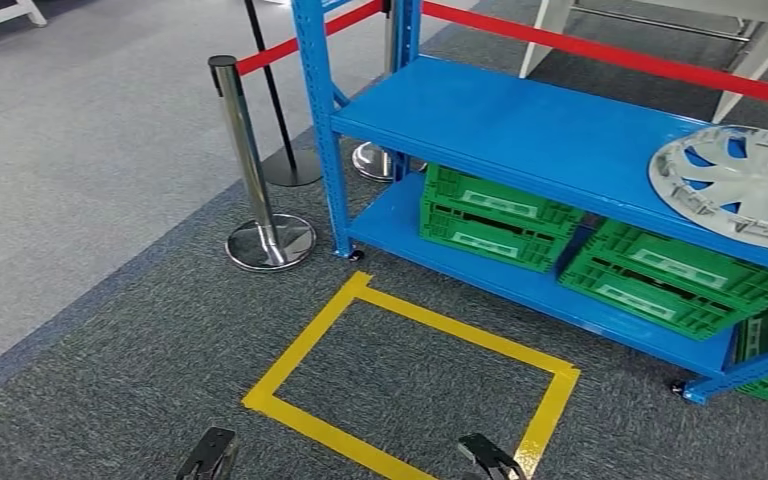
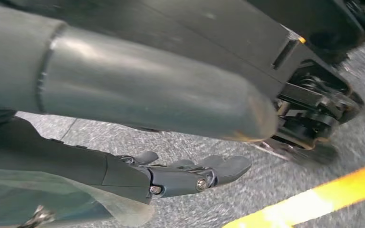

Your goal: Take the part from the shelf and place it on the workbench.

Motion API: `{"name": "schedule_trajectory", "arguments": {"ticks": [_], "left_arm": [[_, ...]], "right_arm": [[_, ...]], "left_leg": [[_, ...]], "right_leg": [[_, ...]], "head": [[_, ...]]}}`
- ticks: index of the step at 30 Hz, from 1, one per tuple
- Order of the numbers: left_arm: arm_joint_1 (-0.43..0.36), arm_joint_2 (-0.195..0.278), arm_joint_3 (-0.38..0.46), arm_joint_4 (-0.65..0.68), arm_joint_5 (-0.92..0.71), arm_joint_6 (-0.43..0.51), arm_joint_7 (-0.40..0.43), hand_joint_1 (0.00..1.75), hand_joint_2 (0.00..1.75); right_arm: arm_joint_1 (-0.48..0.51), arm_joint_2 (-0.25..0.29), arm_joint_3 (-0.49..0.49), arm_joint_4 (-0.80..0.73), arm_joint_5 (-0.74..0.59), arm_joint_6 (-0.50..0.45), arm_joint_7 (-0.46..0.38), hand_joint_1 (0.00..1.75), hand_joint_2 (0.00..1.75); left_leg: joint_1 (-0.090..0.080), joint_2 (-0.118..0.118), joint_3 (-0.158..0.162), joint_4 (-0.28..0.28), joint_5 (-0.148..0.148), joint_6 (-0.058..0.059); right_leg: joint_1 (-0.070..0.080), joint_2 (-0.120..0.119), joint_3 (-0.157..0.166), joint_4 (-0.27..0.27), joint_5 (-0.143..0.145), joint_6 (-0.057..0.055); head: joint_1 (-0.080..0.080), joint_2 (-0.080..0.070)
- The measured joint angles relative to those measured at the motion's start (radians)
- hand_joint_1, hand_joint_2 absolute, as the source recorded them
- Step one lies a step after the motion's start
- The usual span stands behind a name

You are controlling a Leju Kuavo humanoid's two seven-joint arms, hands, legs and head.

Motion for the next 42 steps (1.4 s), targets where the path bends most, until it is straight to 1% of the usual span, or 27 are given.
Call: {"name": "schedule_trajectory", "arguments": {"ticks": [1,2,3,5,6,7,8,11,12,14,16,17,18,19,21,22,23,27,29,31,32,33,34,36,37,39,42], "left_arm": [[0.002,0.0,0.0,0.0,0.0,0.001,0.004,0.0,0.0],[0.003,0.0,0.0,0.0,0.001,0.002,0.007,0.0,0.0],[0.003,0.0,0.0,0.0,0.001,0.002,0.008,0.0,0.0],[0.0,-0.002,0.0,0.0,0.001,0.003,0.009,0.0,0.0],[-0.001,-0.002,0.0,0.0,0.001,0.003,0.008,0.0,0.0],[-0.002,-0.002,0.0,0.0,0.001,0.003,0.008,0.0,0.0],[-0.003,-0.002,0.0,0.0,0.001,0.004,0.008,0.0,0.0],[-0.003,-0.002,0.0,0.0,0.001,0.004,0.008,0.0,0.0],[-0.004,-0.002,0.0,0.0,0.002,0.004,0.008,0.0,0.0],[-0.004,-0.002,0.0,0.0,0.002,0.004,0.008,0.0,0.0],[-0.002,-0.001,0.0,0.0,0.002,0.004,0.008,0.0,0.0],[0.0,-0.001,0.0,0.0,0.002,0.004,0.008,0.0,0.0],[0.001,-0.001,0.0,0.0,0.002,0.004,0.008,0.0,0.0],[0.001,-0.001,0.0,0.0,0.002,0.004,0.008,0.0,0.0],[0.001,0.001,0.0,0.0,0.002,0.004,0.008,0.0,0.0],[0.0,0.002,0.0,0.0,0.002,0.004,0.008,0.0,0.0],[-0.001,0.002,0.0,0.0,0.002,0.004,0.008,0.0,0.0],[-0.001,0.002,0.0,0.0,0.002,0.004,0.008,0.0,0.0],[-0.003,0.002,0.0,0.0,0.002,0.005,0.008,0.0,0.0],[-0.004,0.001,0.0,0.0,0.002,0.005,0.008,0.0,0.0],[-0.003,0.001,0.0,0.0,0.002,0.004,0.008,0.0,0.0],[-0.002,0.0,0.0,0.0,0.002,0.004,0.008,0.0,0.0],[-0.002,0.0,0.0,0.0,0.002,0.004,0.008,0.0,0.0],[-0.002,0.0,0.0,0.0,0.002,0.004,0.008,0.0,0.0],[-0.002,0.0,0.0,0.0,0.002,0.004,0.008,0.0,0.0],[-0.003,0.001,0.0,0.0,0.002,0.004,0.008,0.0,0.0],[-0.004,0.002,0.0,0.0,0.001,0.005,0.008,0.0,0.0]], "right_arm": [[-0.001,0.0,0.002,0.0,0.001,0.0,0.0,0.0,0.0],[-0.001,0.0,0.003,0.0,0.003,-0.001,0.0,0.0,0.0],[0.0,0.0,0.004,0.0,0.004,-0.001,0.0,0.0,0.0],[0.0,-0.001,0.004,0.0,0.006,-0.001,0.0,0.0,0.0],[-0.002,-0.001,0.005,0.0,0.007,-0.001,0.0,0.0,0.0],[-0.003,-0.001,0.005,0.0,0.008,0.0,0.0,0.0,0.0],[-0.005,0.0,0.006,0.0,0.009,0.0,0.0,0.0,0.0],[-0.004,0.0,0.006,0.0,0.01,0.0,0.001,0.0,0.0],[-0.004,0.0,0.006,0.0,0.01,0.0,0.001,0.0,0.0],[-0.006,0.0,0.006,0.0,0.01,0.0,0.0,0.0,0.0],[-0.005,0.0,0.006,0.0,0.011,0.0,0.0,0.0,0.0],[-0.004,0.0,0.006,0.0,0.011,0.0,0.0,0.0,0.0],[-0.004,0.0,0.006,0.0,0.012,0.0,0.0,0.0,0.0],[-0.004,0.0,0.006,0.0,0.012,0.0,0.0,0.0,0.0],[-0.004,0.0,0.006,0.0,0.013,0.0,0.0,0.0,0.0],[-0.005,0.0,0.007,0.0,0.013,0.0,0.0,0.0,0.0],[-0.005,0.001,0.007,0.0,0.013,0.0,0.0,0.0,0.0],[-0.005,0.001,0.009,0.0,0.013,0.001,0.0,0.0,0.0],[-0.006,0.001,0.011,0.0,0.013,0.001,0.0,0.0,0.0],[-0.005,0.001,0.011,0.0,0.013,0.001,0.0,0.0,0.0],[-0.004,0.001,0.012,0.0,0.013,0.001,0.0,0.0,0.0],[-0.002,0.001,0.012,0.001,0.013,0.001,0.0,0.0,0.0],[-0.001,0.0,0.012,0.001,0.013,0.001,0.0,0.0,0.0],[-0.002,0.0,0.013,0.001,0.014,0.001,0.0,0.0,0.0],[-0.004,0.0,0.014,0.001,0.014,0.001,0.0,0.0,0.0],[-0.005,0.0,0.016,0.001,0.015,0.002,0.0,0.0,0.0],[-0.002,0.0,0.021,0.001,0.016,0.003,0.0,0.0,0.0]], "left_leg": [[0.0,0.011,-0.001,0.0,0.0,0.0],[0.0,0.021,-0.001,0.001,-0.001,0.0],[0.001,0.027,-0.001,0.001,-0.002,-0.002],[0.004,0.033,0.0,0.006,-0.006,-0.009],[0.003,0.034,-0.001,0.012,-0.01,-0.015],[0.001,0.035,-0.003,0.018,-0.013,-0.021],[-0.001,0.035,-0.005,0.021,-0.015,-0.027],[0.002,0.035,-0.006,0.027,-0.019,-0.042],[0.004,0.035,-0.012,0.044,-0.031,-0.046],[0.005,0.033,-0.057,0.143,-0.083,-0.051],[0.005,0.032,-0.128,0.284,-0.137,-0.052],[0.005,0.032,-0.151,0.322,-0.141,-0.05],[0.004,0.032,-0.156,0.321,-0.124,-0.047],[0.003,0.031,-0.141,0.28,-0.088,-0.042],[-0.003,0.029,-0.086,0.144,-0.013,-0.027],[-0.007,0.029,-0.063,0.088,0.006,-0.021],[-0.01,0.028,-0.051,0.057,0.011,-0.018],[-0.008,0.027,-0.04,0.029,0.008,-0.009],[-0.004,0.028,-0.033,0.019,0.01,-0.002],[-0.005,0.028,-0.032,0.019,0.007,0.003],[-0.005,0.029,-0.031,0.019,0.005,0.004],[-0.004,0.028,-0.028,0.019,0.002,0.003],[-0.004,0.028,-0.024,0.019,-0.001,0.001],[-0.003,0.027,-0.014,0.021,-0.011,-0.006],[-0.005,0.027,-0.012,0.025,-0.016,-0.012],[-0.01,0.027,-0.014,0.031,-0.021,-0.022],[-0.007,0.027,-0.015,0.042,-0.033,-0.034]], "right_leg": [[-0.002,-0.012,-0.023,0.055,-0.021,0.004],[-0.005,-0.018,-0.03,0.079,-0.023,0.008],[-0.008,-0.021,-0.018,0.063,-0.008,0.012],[-0.015,-0.027,0.056,-0.062,0.049,0.019],[-0.016,-0.029,0.096,-0.127,0.066,0.019],[-0.016,-0.03,0.123,-0.17,0.073,0.015],[-0.015,-0.029,0.135,-0.189,0.07,0.009],[-0.012,-0.026,0.137,-0.189,0.068,-0.014],[-0.012,-0.026,0.139,-0.19,0.068,-0.021],[-0.012,-0.026,0.143,-0.191,0.066,-0.032],[-0.009,-0.026,0.146,-0.191,0.063,-0.04],[-0.007,-0.024,0.149,-0.191,0.061,-0.042],[-0.005,-0.022,0.152,-0.191,0.059,-0.043],[-0.003,-0.019,0.156,-0.191,0.056,-0.043],[-0.001,-0.014,0.164,-0.191,0.051,-0.04],[0.0,-0.013,0.164,-0.19,0.048,-0.037],[0.001,-0.012,0.163,-0.19,0.046,-0.032],[-0.002,-0.015,0.156,-0.184,0.034,-0.01],[-0.003,-0.016,0.114,-0.105,-0.008,-0.002],[-0.004,-0.017,0.04,0.03,-0.059,0.005],[-0.005,-0.017,0.01,0.076,-0.067,0.008],[-0.006,-0.018,-0.003,0.087,-0.054,0.01],[-0.007,-0.019,0.005,0.056,-0.022,0.012],[-0.01,-0.025,0.06,-0.072,0.054,0.014],[-0.011,-0.026,0.088,-0.13,0.074,0.011],[-0.009,-0.027,0.112,-0.175,0.076,0.0],[-0.008,-0.024,0.119,-0.178,0.071,-0.022]], "head": [[0.001,0.0],[0.001,0.0],[0.001,0.0],[0.001,0.0],[0.003,0.0],[0.003,0.0],[0.004,0.0],[0.004,0.0],[0.003,0.0],[0.0,0.0],[-0.001,0.0],[-0.001,0.0],[-0.001,0.0],[-0.001,0.0],[-0.001,0.0],[-0.001,0.0],[-0.001,0.0],[0.0,0.0],[0.001,0.0],[0.002,0.0],[0.002,0.0],[0.002,0.0],[0.002,0.0],[0.002,0.0],[0.003,0.0],[0.001,0.0],[-0.003,0.0]]}}
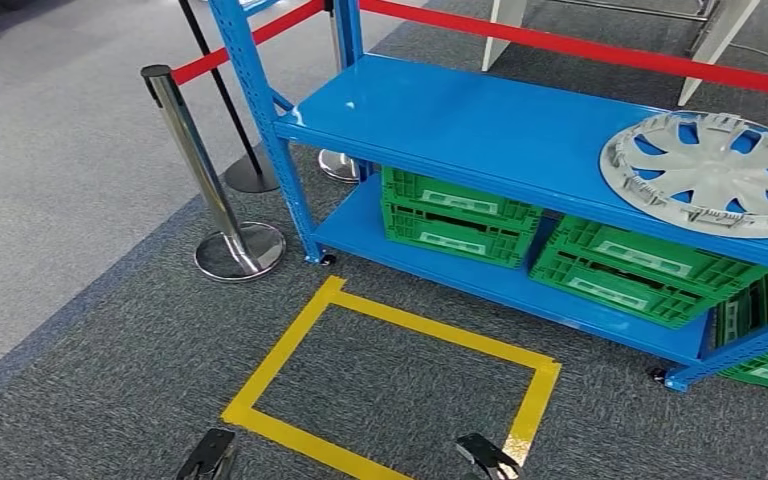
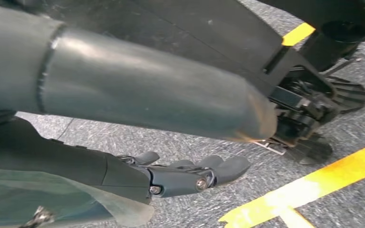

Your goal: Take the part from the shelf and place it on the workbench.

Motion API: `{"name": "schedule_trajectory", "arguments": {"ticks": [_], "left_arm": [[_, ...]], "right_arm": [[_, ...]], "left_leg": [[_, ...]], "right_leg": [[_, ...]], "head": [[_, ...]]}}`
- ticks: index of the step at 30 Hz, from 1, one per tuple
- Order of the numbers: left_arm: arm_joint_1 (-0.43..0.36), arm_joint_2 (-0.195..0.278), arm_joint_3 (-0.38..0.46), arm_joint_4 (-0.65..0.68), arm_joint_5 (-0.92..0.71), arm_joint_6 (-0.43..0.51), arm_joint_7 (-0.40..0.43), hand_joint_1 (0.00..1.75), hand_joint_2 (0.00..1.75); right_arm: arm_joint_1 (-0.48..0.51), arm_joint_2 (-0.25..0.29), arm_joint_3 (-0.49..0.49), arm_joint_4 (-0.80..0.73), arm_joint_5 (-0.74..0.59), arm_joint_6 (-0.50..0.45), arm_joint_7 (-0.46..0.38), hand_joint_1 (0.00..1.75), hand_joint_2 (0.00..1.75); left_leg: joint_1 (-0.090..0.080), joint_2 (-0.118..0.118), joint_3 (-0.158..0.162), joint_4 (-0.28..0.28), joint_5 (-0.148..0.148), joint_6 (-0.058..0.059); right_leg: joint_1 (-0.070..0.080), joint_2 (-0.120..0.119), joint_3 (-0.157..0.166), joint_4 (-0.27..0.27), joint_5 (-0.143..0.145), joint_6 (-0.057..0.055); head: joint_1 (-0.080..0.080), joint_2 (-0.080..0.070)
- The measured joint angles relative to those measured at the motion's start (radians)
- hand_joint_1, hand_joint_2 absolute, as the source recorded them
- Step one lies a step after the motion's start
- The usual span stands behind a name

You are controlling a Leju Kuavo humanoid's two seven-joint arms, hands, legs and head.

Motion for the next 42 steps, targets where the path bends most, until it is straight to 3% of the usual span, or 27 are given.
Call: {"name": "schedule_trajectory", "arguments": {"ticks": [2,4,5,6,7,9,11,16,17,19,20,21,22,23,25,26,27,31,33,35,36,37,38,40,42], "left_arm": [[-0.001,0.0,0.0,0.0,0.0,0.0,0.0,0.0,0.0],[0.0,0.0,0.0,0.0,0.0,0.0,0.0,0.0,0.0],[0.002,0.0,0.0,0.0,0.0,0.0,0.0,0.0,0.0],[0.003,0.0,0.0,0.0,0.0,0.0,0.0,0.0,0.0],[0.004,0.0,0.0,0.0,-0.001,-0.001,0.0,0.0,0.0],[0.004,0.001,0.0,0.0,-0.001,-0.002,0.0,0.0,0.0],[0.002,0.002,0.0,0.0,-0.001,-0.004,0.0,0.0,0.0],[0.002,0.002,0.0,0.0,-0.001,-0.007,-0.001,0.0,0.0],[0.001,0.002,0.0,0.0,-0.001,-0.008,-0.001,0.0,0.0],[-0.001,0.001,0.0,0.0,-0.001,-0.012,-0.001,0.0,0.0],[0.0,0.001,0.0,0.0,-0.001,-0.014,-0.001,0.0,0.0],[0.001,0.001,0.0,0.0,-0.001,-0.016,-0.001,0.0,0.0],[0.002,0.001,0.0,0.0,0.0,-0.017,-0.001,0.0,0.0],[0.003,0.001,0.0,0.0,0.0,-0.018,-0.001,0.0,0.0],[0.002,0.001,0.0,0.0,0.0,-0.018,-0.001,0.0,0.0],[0.001,0.001,0.0,0.0,0.0,-0.018,-0.001,0.0,0.0],[0.001,0.001,0.0,0.0,0.0,-0.018,-0.001,0.0,0.0],[-0.002,0.0,0.0,0.0,0.0,-0.018,0.0,0.0,0.0],[-0.003,0.001,0.0,0.0,0.0,-0.02,0.0,0.0,0.0],[0.0,0.001,0.0,0.0,0.0,-0.024,0.0,0.0,0.0],[0.003,0.001,0.0,0.0,0.0,-0.027,0.0,0.0,0.0],[0.005,0.001,0.0,0.0,0.0,-0.029,0.0,0.0,0.0],[0.006,0.001,0.0,0.0,0.0,-0.031,0.0,0.0,0.0],[0.006,0.003,0.0,0.0,0.0,-0.031,0.0,0.0,0.0],[0.004,0.005,0.0,0.001,0.0,-0.032,0.0,0.0,0.0]], "right_arm": [[-0.002,0.0,0.002,0.0,0.0,0.001,-0.001,0.0,0.0],[-0.004,0.0,0.002,0.0,0.0,0.001,-0.001,0.0,0.0],[-0.004,0.0,0.003,0.0,0.0,0.001,-0.001,0.0,0.0],[-0.003,0.0,0.003,0.0,0.0,0.002,-0.001,0.0,0.0],[-0.002,0.0,0.003,0.0,0.0,0.003,-0.001,0.0,0.0],[-0.003,0.0,0.003,0.0,0.0,0.005,-0.001,0.0,0.0],[-0.004,0.0,0.004,0.0,0.0,0.007,-0.002,0.0,0.0],[-0.006,0.0,0.008,0.0,0.001,0.011,-0.006,0.0,0.0],[-0.007,0.0,0.009,0.0,0.001,0.011,-0.007,0.0,0.0],[-0.007,0.0,0.009,0.0,0.001,0.01,-0.008,0.0,0.0],[-0.006,0.0,0.009,0.0,0.001,0.01,-0.008,0.0,0.0],[-0.004,0.0,0.009,0.0,0.001,0.01,-0.008,0.0,0.0],[-0.002,0.0,0.009,0.0,0.001,0.01,-0.008,0.0,0.0],[-0.001,0.0,0.009,0.0,0.001,0.01,-0.008,0.0,0.0],[-0.003,0.0,0.009,0.0,0.001,0.01,-0.009,0.0,0.0],[-0.004,0.0,0.009,0.0,0.001,0.01,-0.009,0.0,0.0],[-0.005,0.0,0.009,0.0,0.001,0.01,-0.009,0.0,0.0],[-0.004,-0.001,0.01,0.0,0.002,0.009,-0.009,0.0,0.0],[-0.006,-0.001,0.01,0.0,0.002,0.009,-0.009,0.0,0.0],[-0.006,-0.001,0.01,0.0,0.002,0.009,-0.009,0.0,0.0],[-0.004,-0.001,0.01,0.0,0.003,0.009,-0.009,0.0,0.0],[-0.004,-0.001,0.01,0.0,0.003,0.009,-0.009,0.0,0.0],[-0.003,-0.001,0.01,0.0,0.003,0.009,-0.009,0.0,0.0],[-0.004,-0.001,0.01,0.0,0.003,0.009,-0.01,0.0,0.0],[-0.005,0.0,0.01,0.001,0.003,0.009,-0.01,0.0,0.0]], "left_leg": [[0.002,0.0,-0.031,0.074,-0.039,-0.009],[0.003,0.0,-0.101,0.214,-0.093,-0.013],[0.003,0.0,-0.133,0.269,-0.107,-0.014],[0.003,0.0,-0.151,0.292,-0.101,-0.012],[0.002,0.0,-0.15,0.274,-0.074,-0.009],[0.0,-0.001,-0.103,0.15,0.01,0.003],[-0.006,-0.001,-0.059,0.042,0.049,0.014],[-0.004,-0.003,-0.037,-0.005,0.043,0.031],[-0.002,-0.003,-0.032,-0.012,0.044,0.035],[-0.002,-0.003,-0.026,-0.014,0.039,0.041],[-0.002,-0.003,-0.024,-0.014,0.036,0.042],[-0.002,-0.003,-0.019,-0.014,0.032,0.042],[-0.001,-0.003,-0.014,-0.014,0.027,0.041],[-0.001,-0.004,-0.006,-0.013,0.021,0.04],[-0.002,-0.005,0.01,-0.011,0.007,0.032],[-0.003,-0.005,0.015,-0.009,0.001,0.026],[-0.004,-0.005,0.017,-0.008,-0.004,0.021],[-0.001,-0.005,0.018,0.011,-0.023,0.001],[0.001,-0.005,-0.025,0.104,-0.063,-0.008],[0.002,-0.005,-0.103,0.239,-0.107,-0.011],[0.002,-0.005,-0.133,0.28,-0.109,-0.011],[0.002,-0.005,-0.148,0.286,-0.091,-0.009],[0.001,-0.005,-0.143,0.252,-0.052,-0.006],[-0.003,-0.005,-0.101,0.124,0.035,0.006],[-0.009,-0.005,-0.066,0.035,0.059,0.017]], "right_leg": [[-0.002,-0.001,0.009,-0.002,-0.004,-0.013],[0.0,-0.001,0.016,-0.002,-0.01,-0.022],[0.001,-0.001,0.02,-0.002,-0.013,-0.024],[0.002,0.001,0.024,-0.002,-0.016,-0.026],[0.003,0.003,0.03,-0.002,-0.019,-0.026],[0.004,0.007,0.041,-0.003,-0.027,-0.023],[0.007,0.009,0.046,-0.002,-0.034,-0.015],[0.008,0.006,0.038,0.01,-0.053,0.01],[0.007,0.005,0.018,0.046,-0.072,0.014],[0.005,0.005,-0.055,0.174,-0.123,0.019],[0.004,0.005,-0.094,0.236,-0.139,0.021],[0.004,0.005,-0.121,0.27,-0.137,0.024],[0.003,0.004,-0.128,0.265,-0.114,0.025],[0.003,0.003,-0.115,0.221,-0.074,0.026],[0.002,-0.001,-0.058,0.086,0.0,0.026],[0.003,-0.003,-0.032,0.036,0.016,0.022],[0.005,-0.003,-0.017,0.009,0.017,0.018],[0.005,0.0,0.003,-0.001,0.0,-0.01],[0.003,-0.001,0.017,-0.004,-0.008,-0.023],[0.004,-0.002,0.029,-0.004,-0.019,-0.028],[0.005,0.0,0.036,-0.004,-0.025,-0.029],[0.005,0.002,0.044,-0.004,-0.032,-0.028],[0.005,0.004,0.055,-0.004,-0.039,-0.027],[0.006,0.006,0.072,-0.005,-0.056,-0.021],[0.006,0.008,0.077,-0.009,-0.069,-0.009]], "head": [[-0.003,0.0],[-0.005,0.0],[-0.005,0.0],[-0.005,0.0],[-0.005,0.0],[-0.005,0.0],[-0.005,0.0],[-0.003,0.0],[-0.002,0.0],[0.0,0.0],[0.001,0.0],[0.001,0.0],[0.001,0.0],[0.001,0.0],[0.001,0.0],[0.001,0.0],[0.001,0.0],[-0.004,0.0],[-0.009,0.0],[-0.012,0.0],[-0.012,0.0],[-0.012,0.0],[-0.012,0.0],[-0.012,0.0],[-0.01,0.0]]}}
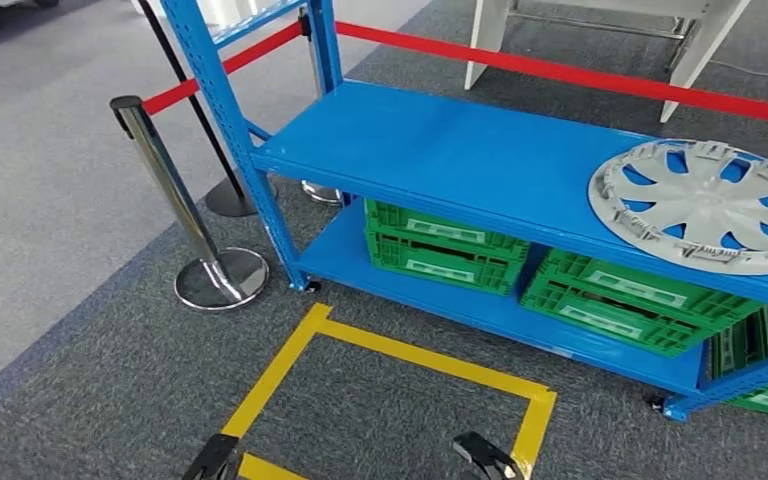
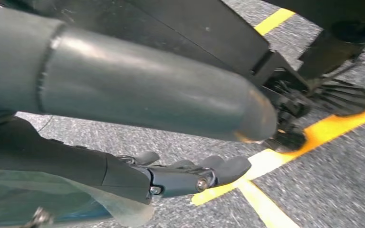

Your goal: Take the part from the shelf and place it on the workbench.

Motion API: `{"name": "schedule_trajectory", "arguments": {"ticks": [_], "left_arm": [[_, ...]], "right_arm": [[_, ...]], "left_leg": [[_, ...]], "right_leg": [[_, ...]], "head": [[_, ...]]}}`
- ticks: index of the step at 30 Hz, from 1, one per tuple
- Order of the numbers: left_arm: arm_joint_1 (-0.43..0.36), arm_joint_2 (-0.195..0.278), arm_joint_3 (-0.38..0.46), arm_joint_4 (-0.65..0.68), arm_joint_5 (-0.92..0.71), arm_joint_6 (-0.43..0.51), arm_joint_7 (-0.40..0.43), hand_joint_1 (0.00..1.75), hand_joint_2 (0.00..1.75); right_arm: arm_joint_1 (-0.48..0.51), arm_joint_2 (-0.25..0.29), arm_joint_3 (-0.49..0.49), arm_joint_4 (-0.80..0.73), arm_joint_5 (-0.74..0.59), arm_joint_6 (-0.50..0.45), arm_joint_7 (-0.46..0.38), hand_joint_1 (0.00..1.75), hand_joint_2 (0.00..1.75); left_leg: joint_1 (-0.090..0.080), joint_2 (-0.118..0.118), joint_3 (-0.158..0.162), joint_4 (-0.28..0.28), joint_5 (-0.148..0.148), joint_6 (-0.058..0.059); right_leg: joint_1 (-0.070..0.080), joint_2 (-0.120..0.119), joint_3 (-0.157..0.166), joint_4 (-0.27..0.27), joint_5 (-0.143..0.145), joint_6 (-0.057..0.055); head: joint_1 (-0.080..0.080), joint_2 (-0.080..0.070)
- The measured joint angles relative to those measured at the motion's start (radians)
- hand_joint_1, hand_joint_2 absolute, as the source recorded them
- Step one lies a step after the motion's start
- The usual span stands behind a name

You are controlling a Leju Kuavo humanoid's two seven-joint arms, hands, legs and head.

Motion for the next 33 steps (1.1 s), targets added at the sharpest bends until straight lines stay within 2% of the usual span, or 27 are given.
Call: {"name": "schedule_trajectory", "arguments": {"ticks": [2,4,5,6,8,9,10,11,13,14,15,16,17,19,20,22,24,25,26,27,29,30,31,33], "left_arm": [[0.0,0.001,0.0,0.0,0.0,0.0,0.0,0.0,0.0],[0.001,0.002,0.0,0.0,-0.001,0.0,0.0,0.0,0.0],[0.0,0.002,0.0,0.0,-0.001,0.001,0.0,0.0,0.0],[-0.001,0.003,0.0,0.0,-0.001,0.001,0.0,0.0,0.0],[-0.003,0.002,0.0,0.0,-0.001,0.0,0.0,0.0,0.0],[-0.002,0.002,0.0,0.0,-0.001,-0.001,0.0,0.0,0.0],[0.0,0.002,0.0,0.0,-0.001,-0.001,0.0,0.0,0.0],[0.001,0.002,0.0,0.0,-0.001,-0.001,0.0,0.0,0.0],[0.003,0.002,0.0,0.0,-0.001,-0.001,0.0,0.0,0.0],[0.002,0.002,0.0,0.0,-0.001,-0.001,0.0,0.0,0.0],[0.0,0.002,0.0,0.001,-0.001,-0.001,0.0,0.0,0.0],[0.0,0.002,0.0,0.001,-0.001,-0.001,0.0,0.0,0.0],[-0.001,0.002,0.0,0.001,-0.001,0.0,0.0,0.0,0.0],[-0.002,0.002,0.0,0.001,-0.001,0.0,0.0,0.0,0.0],[-0.004,0.002,0.0,0.001,-0.001,0.001,0.0,0.0,0.0],[-0.006,0.002,0.0,0.0,-0.001,0.001,0.0,0.0,0.0],[-0.004,0.002,0.0,0.001,-0.001,-0.001,0.0,0.0,0.0],[-0.002,0.002,0.0,0.001,-0.001,-0.003,0.0,0.0,0.0],[0.001,0.002,0.0,0.001,-0.001,-0.004,0.0,0.0,0.0],[0.001,0.002,0.0,0.001,-0.001,-0.005,0.0,0.0,0.0],[0.001,0.003,0.0,0.001,-0.001,-0.005,0.0,0.0,0.0],[0.001,0.003,0.0,0.001,-0.001,-0.005,0.001,0.0,0.0],[0.002,0.003,0.0,0.001,0.0,-0.005,0.002,0.0,0.0],[0.004,0.003,0.0,0.002,0.0,-0.005,0.003,0.0,0.0]], "right_arm": [[0.001,0.0,0.0,0.0,0.0,0.001,0.0,0.0,0.0],[0.001,0.0,0.001,0.0,0.001,0.001,0.0,0.0,0.0],[-0.001,0.0,0.001,0.0,0.001,0.001,0.0,0.0,0.0],[-0.004,0.0,0.001,0.0,0.001,0.001,-0.001,0.0,0.0],[-0.006,0.0,0.002,0.0,0.001,0.001,-0.001,0.0,0.0],[-0.004,0.0,0.002,0.0,0.001,0.001,0.0,0.0,0.0],[-0.002,0.0,0.002,0.0,0.002,0.001,0.0,0.0,0.0],[0.001,0.0,0.002,0.0,0.002,0.001,0.0,0.0,0.0],[0.004,0.0,0.002,0.0,0.002,0.001,0.0,0.0,0.0],[0.003,0.0,0.002,0.001,0.002,0.001,0.0,0.0,0.0],[0.003,0.0,0.003,0.001,0.002,0.001,0.0,0.0,0.0],[0.003,0.0,0.003,0.002,0.002,0.001,0.0,0.0,0.0],[0.002,-0.001,0.003,0.002,0.002,0.001,0.0,0.0,0.0],[0.002,-0.001,0.003,0.003,0.003,0.0,0.0,0.0,0.0],[0.001,-0.001,0.003,0.003,0.004,0.0,0.0,0.0,0.0],[-0.002,-0.001,0.004,0.003,0.004,0.001,-0.001,0.0,0.0],[-0.001,-0.002,0.005,0.003,0.004,0.001,-0.002,0.0,0.0],[0.0,-0.002,0.005,0.003,0.004,0.001,-0.002,0.0,0.0],[0.001,-0.002,0.006,0.003,0.004,0.001,-0.002,0.0,0.0],[0.001,-0.002,0.006,0.003,0.004,0.002,-0.002,0.0,0.0],[0.0,-0.002,0.006,0.003,0.004,0.002,-0.002,0.0,0.0],[0.0,-0.002,0.007,0.004,0.004,0.002,-0.002,0.0,0.0],[0.0,-0.002,0.007,0.004,0.004,0.002,-0.001,0.0,0.0],[0.0,-0.002,0.007,0.004,0.005,0.003,-0.001,0.0,0.0]], "left_leg": [[-0.003,-0.001,0.012,-0.022,-0.015,0.009],[0.001,-0.004,0.032,-0.036,-0.02,0.018],[0.004,-0.005,0.044,-0.042,-0.022,0.022],[0.005,-0.005,0.054,-0.048,-0.024,0.025],[0.004,-0.005,0.063,-0.049,-0.034,0.03],[0.004,-0.005,0.068,-0.049,-0.04,0.03],[0.004,-0.005,0.076,-0.049,-0.047,0.03],[0.004,-0.006,0.086,-0.049,-0.055,0.029],[0.005,-0.005,0.111,-0.049,-0.076,0.024],[0.004,-0.006,0.123,-0.048,-0.086,0.019],[0.004,-0.006,0.131,-0.048,-0.096,0.012],[0.004,-0.005,0.139,-0.047,-0.102,0.005],[0.003,-0.005,0.146,-0.046,-0.106,-0.001],[0.005,-0.003,0.148,-0.026,-0.107,-0.01],[0.006,-0.002,0.131,0.008,-0.105,-0.014],[0.008,-0.002,0.062,0.121,-0.122,-0.022],[0.01,-0.002,-0.019,0.225,-0.173,-0.029],[0.011,-0.002,-0.046,0.244,-0.19,-0.03],[0.011,-0.002,-0.06,0.236,-0.188,-0.03],[0.01,-0.002,-0.06,0.199,-0.161,-0.029],[0.008,-0.001,-0.04,0.079,-0.061,-0.019],[0.006,-0.001,-0.031,0.031,-0.028,-0.014],[0.003,-0.001,-0.025,0.0,-0.008,-0.008],[0.002,-0.002,-0.015,-0.014,-0.012,0.004]], "right_leg": [[-0.001,-0.001,0.012,-0.001,0.0,0.016],[-0.002,-0.004,0.02,0.009,-0.004,0.029],[-0.002,-0.005,0.01,0.03,-0.015,0.034],[-0.002,-0.005,-0.015,0.072,-0.032,0.036],[-0.003,-0.005,-0.096,0.193,-0.076,0.041],[-0.003,-0.005,-0.137,0.239,-0.091,0.042],[-0.003,-0.005,-0.164,0.256,-0.089,0.043],[-0.004,-0.006,-0.174,0.238,-0.065,0.044],[-0.005,-0.008,-0.151,0.122,0.032,0.041],[-0.003,-0.01,-0.138,0.068,0.062,0.037],[-0.001,-0.013,-0.124,0.033,0.081,0.031],[0.002,-0.015,-0.118,0.021,0.085,0.022],[0.004,-0.017,-0.113,0.02,0.077,0.013],[0.003,-0.015,-0.094,0.015,0.085,-0.002],[0.001,-0.015,-0.084,0.01,0.084,-0.007],[-0.001,-0.014,-0.068,0.004,0.077,-0.016],[-0.001,-0.012,-0.054,0.003,0.063,-0.02],[-0.001,-0.01,-0.045,0.003,0.055,-0.02],[-0.001,-0.008,-0.035,0.003,0.047,-0.02],[-0.001,-0.006,-0.023,0.003,0.039,-0.018],[0.0,-0.004,-0.006,0.004,0.021,-0.013],[0.001,-0.004,0.001,0.004,0.011,-0.008],[0.003,-0.003,0.005,0.002,0.003,-0.001],[0.004,-0.002,0.02,0.004,-0.002,0.016]], "head": [[0.0,0.0],[0.0,0.0],[0.003,0.0],[0.005,0.0],[0.009,0.0],[0.009,0.0],[0.009,0.0],[0.009,0.0],[0.009,0.0],[0.008,0.0],[0.008,0.0],[0.007,0.0],[0.005,0.0],[0.002,0.0],[0.0,0.0],[-0.003,0.0],[-0.004,0.0],[-0.004,0.0],[-0.004,0.0],[-0.004,0.0],[-0.004,0.0],[-0.005,0.0],[-0.005,0.0],[-0.005,0.0]]}}
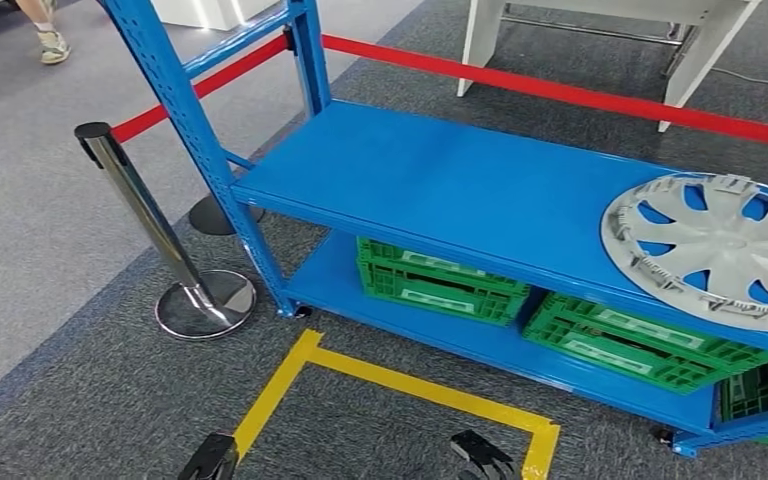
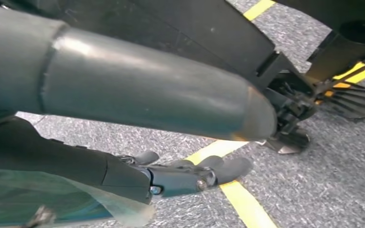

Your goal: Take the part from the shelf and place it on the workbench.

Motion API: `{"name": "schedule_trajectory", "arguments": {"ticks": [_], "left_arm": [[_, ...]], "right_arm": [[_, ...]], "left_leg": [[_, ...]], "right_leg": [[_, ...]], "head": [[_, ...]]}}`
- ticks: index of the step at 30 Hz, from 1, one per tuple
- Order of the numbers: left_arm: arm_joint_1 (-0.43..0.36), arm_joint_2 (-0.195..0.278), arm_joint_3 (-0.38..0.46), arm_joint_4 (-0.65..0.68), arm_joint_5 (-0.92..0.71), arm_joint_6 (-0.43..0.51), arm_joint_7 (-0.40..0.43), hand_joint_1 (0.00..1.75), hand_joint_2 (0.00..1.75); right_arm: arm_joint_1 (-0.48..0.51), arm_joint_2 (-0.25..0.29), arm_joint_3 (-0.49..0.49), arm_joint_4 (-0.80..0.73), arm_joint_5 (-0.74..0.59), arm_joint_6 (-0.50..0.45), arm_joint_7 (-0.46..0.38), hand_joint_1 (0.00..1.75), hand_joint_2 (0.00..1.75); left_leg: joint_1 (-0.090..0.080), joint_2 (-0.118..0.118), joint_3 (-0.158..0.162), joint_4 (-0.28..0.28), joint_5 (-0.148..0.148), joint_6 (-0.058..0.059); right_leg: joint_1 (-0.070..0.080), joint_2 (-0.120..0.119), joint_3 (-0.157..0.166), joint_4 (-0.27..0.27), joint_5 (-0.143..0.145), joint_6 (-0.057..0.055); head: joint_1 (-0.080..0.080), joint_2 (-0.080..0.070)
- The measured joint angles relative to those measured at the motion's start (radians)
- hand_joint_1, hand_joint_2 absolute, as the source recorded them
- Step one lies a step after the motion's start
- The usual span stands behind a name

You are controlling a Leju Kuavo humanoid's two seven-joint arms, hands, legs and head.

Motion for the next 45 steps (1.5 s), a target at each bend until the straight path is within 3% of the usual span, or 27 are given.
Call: {"name": "schedule_trajectory", "arguments": {"ticks": [2,3,7,8,9,11,13,16,18,21,23,24,26,27,29,30,32,34,37,38,39,42,44,45], "left_arm": [[0.0,-0.001,0.0,0.0,0.0,0.0,0.0,0.0,0.0],[-0.002,-0.001,0.0,0.0,0.0,0.0,0.0,0.0,0.0],[-0.004,-0.001,0.0,0.0,-0.002,0.001,0.0,0.0,0.0],[-0.002,-0.001,0.0,0.0,-0.003,0.001,0.0,0.0,0.0],[-0.001,-0.001,0.0,0.0,-0.003,0.002,0.0,0.0,0.0],[-0.001,-0.002,0.0,0.0,-0.004,0.003,0.001,0.0,0.0],[-0.004,-0.003,0.0,0.001,-0.005,0.003,0.004,0.0,0.0],[-0.004,-0.005,0.0,0.001,-0.007,0.003,0.008,0.0,0.0],[-0.006,-0.005,0.0,0.001,-0.007,0.003,0.008,0.0,0.0],[-0.008,-0.006,0.0,0.001,-0.007,0.004,0.007,0.0,0.0],[-0.004,-0.006,0.0,0.001,-0.007,0.004,0.008,0.0,0.0],[-0.003,-0.006,0.0,0.001,-0.007,0.004,0.008,0.0,0.0],[-0.002,-0.006,0.0,0.001,-0.007,0.004,0.008,0.0,0.0],[-0.003,-0.006,0.0,0.001,-0.007,0.004,0.008,0.0,0.0],[-0.003,-0.006,0.0,0.001,-0.007,0.004,0.009,0.0,0.0],[-0.003,-0.007,0.0,0.001,-0.007,0.004,0.01,0.0,0.0],[-0.001,-0.007,0.0,0.001,-0.007,0.004,0.01,0.0,0.0],[-0.003,-0.006,0.0,0.001,-0.007,0.005,0.01,0.0,0.0],[-0.004,-0.007,0.0,0.001,-0.007,0.005,0.01,0.0,0.0],[-0.003,-0.007,0.0,0.001,-0.007,0.005,0.01,0.0,0.0],[-0.001,-0.007,0.0,0.001,-0.007,0.005,0.01,0.0,0.0],[0.0,-0.008,0.0,0.002,-0.006,0.005,0.01,0.0,0.0],[-0.001,-0.009,0.0,0.002,-0.006,0.003,0.011,0.0,0.0],[0.0,-0.009,0.0,0.002,-0.006,0.001,0.013,0.0,0.0]], "right_arm": [[-0.001,0.0,0.0,0.0,0.001,0.0,0.0,0.0,0.0],[-0.004,0.0,0.0,0.0,0.001,0.0,0.0,0.0,0.0],[-0.004,0.0,0.0,0.0,0.001,-0.001,0.001,0.0,0.0],[-0.001,0.0,0.0,0.0,0.002,-0.001,0.001,0.0,0.0],[0.001,-0.001,0.0,0.0,0.002,-0.001,0.001,0.0,0.0],[0.002,-0.001,0.0,0.001,0.002,-0.001,0.001,0.0,0.0],[0.001,-0.001,0.0,0.002,0.002,-0.001,0.001,0.0,0.0],[0.002,-0.001,0.001,0.002,0.005,-0.001,0.003,0.0,0.0],[0.0,-0.001,0.002,0.002,0.005,-0.001,0.004,0.0,0.0],[-0.004,-0.001,0.005,0.002,0.006,-0.001,0.005,0.0,0.0],[-0.001,-0.001,0.008,0.002,0.007,0.0,0.008,0.0,0.0],[0.0,-0.001,0.009,0.002,0.007,0.0,0.01,0.0,0.0],[0.001,-0.001,0.01,0.002,0.007,0.0,0.012,0.0,0.0],[0.0,-0.001,0.011,0.002,0.007,0.0,0.012,0.0,0.0],[-0.002,-0.001,0.011,0.002,0.007,0.0,0.013,0.0,0.0],[-0.002,-0.001,0.011,0.002,0.007,0.0,0.013,0.0,0.0],[-0.002,-0.001,0.012,0.002,0.008,0.0,0.014,0.0,0.0],[-0.005,-0.001,0.012,0.002,0.008,0.0,0.014,0.0,0.0],[-0.005,-0.001,0.013,0.002,0.008,-0.001,0.014,0.0,0.0],[-0.003,-0.001,0.014,0.002,0.008,-0.001,0.015,0.0,0.0],[0.0,-0.001,0.014,0.002,0.008,-0.001,0.015,0.0,0.0],[0.002,-0.002,0.014,0.002,0.008,-0.001,0.016,0.0,0.0],[0.002,-0.003,0.014,0.003,0.006,-0.002,0.016,0.0,0.0],[0.002,-0.003,0.014,0.003,0.006,-0.002,0.017,0.0,0.0]], "left_leg": [[0.003,-0.002,0.019,-0.008,0.005,0.014],[0.004,-0.002,0.029,-0.01,0.005,0.02],[0.005,-0.003,0.048,-0.011,-0.01,0.029],[0.004,-0.005,0.055,-0.011,-0.017,0.028],[0.004,-0.006,0.064,-0.011,-0.024,0.027],[0.004,-0.007,0.084,-0.011,-0.042,0.022],[0.002,-0.009,0.096,-0.01,-0.058,0.013],[0.001,-0.009,0.108,0.0,-0.066,-0.006],[0.003,-0.008,0.094,0.047,-0.075,-0.014],[0.007,-0.006,-0.001,0.212,-0.14,-0.025],[0.01,-0.005,-0.05,0.266,-0.162,-0.03],[0.011,-0.005,-0.051,0.244,-0.141,-0.031],[0.012,-0.003,-0.018,0.125,-0.051,-0.029],[0.01,-0.001,0.0,0.067,-0.028,-0.025],[0.005,0.002,0.018,0.008,-0.018,-0.012],[0.003,0.001,0.02,0.003,-0.027,-0.004],[0.005,0.0,0.035,-0.005,-0.013,0.013],[0.006,-0.001,0.052,-0.008,-0.013,0.026],[0.002,-0.001,0.061,-0.009,-0.026,0.035],[0.001,-0.002,0.067,-0.009,-0.032,0.035],[-0.001,-0.003,0.075,-0.009,-0.039,0.036],[-0.006,-0.005,0.105,-0.009,-0.063,0.032],[-0.006,-0.006,0.113,-0.008,-0.074,0.023],[-0.005,-0.006,0.117,-0.006,-0.075,0.018]], "right_leg": [[-0.001,-0.002,0.005,0.017,-0.01,0.013],[-0.001,-0.003,-0.009,0.045,-0.027,0.017],[-0.004,-0.003,-0.157,0.252,-0.115,0.024],[-0.004,-0.003,-0.179,0.259,-0.115,0.024],[-0.004,-0.003,-0.186,0.233,-0.092,0.024],[-0.005,-0.004,-0.167,0.118,0.013,0.02],[-0.001,-0.006,-0.145,0.035,0.075,0.011],[0.001,-0.006,-0.125,0.014,0.085,-0.013],[-0.003,-0.006,-0.103,0.007,0.087,-0.024],[-0.005,-0.007,-0.083,0.004,0.074,-0.033],[-0.005,-0.005,-0.07,0.004,0.062,-0.033],[-0.005,-0.004,-0.061,0.004,0.055,-0.031],[-0.006,-0.003,-0.045,0.003,0.041,-0.026],[-0.005,-0.002,-0.037,0.003,0.034,-0.021],[-0.003,-0.003,-0.027,0.003,0.024,-0.007],[-0.001,-0.003,-0.021,0.005,0.024,0.002],[-0.003,-0.005,-0.017,0.013,0.02,0.017],[-0.005,-0.005,-0.05,0.071,-0.003,0.023],[-0.005,-0.005,-0.17,0.245,-0.067,0.027],[-0.005,-0.005,-0.199,0.27,-0.073,0.027],[-0.005,-0.005,-0.21,0.259,-0.057,0.026],[-0.001,-0.006,-0.17,0.087,0.069,0.012],[0.005,-0.007,-0.147,0.023,0.105,0.0],[0.008,-0.007,-0.144,0.021,0.102,-0.005]], "head": [[0.002,0.0],[0.005,0.0],[0.009,0.0],[0.009,0.0],[0.009,0.0],[0.009,0.0],[0.009,0.0],[0.007,0.0],[0.004,0.0],[-0.003,0.0],[-0.004,0.0],[-0.004,0.0],[-0.004,0.0],[-0.004,0.0],[-0.005,0.0],[-0.004,0.0],[-0.003,0.0],[0.001,0.0],[0.004,0.0],[0.004,0.0],[0.004,0.0],[0.003,0.0],[-0.001,0.0],[-0.003,0.0]]}}
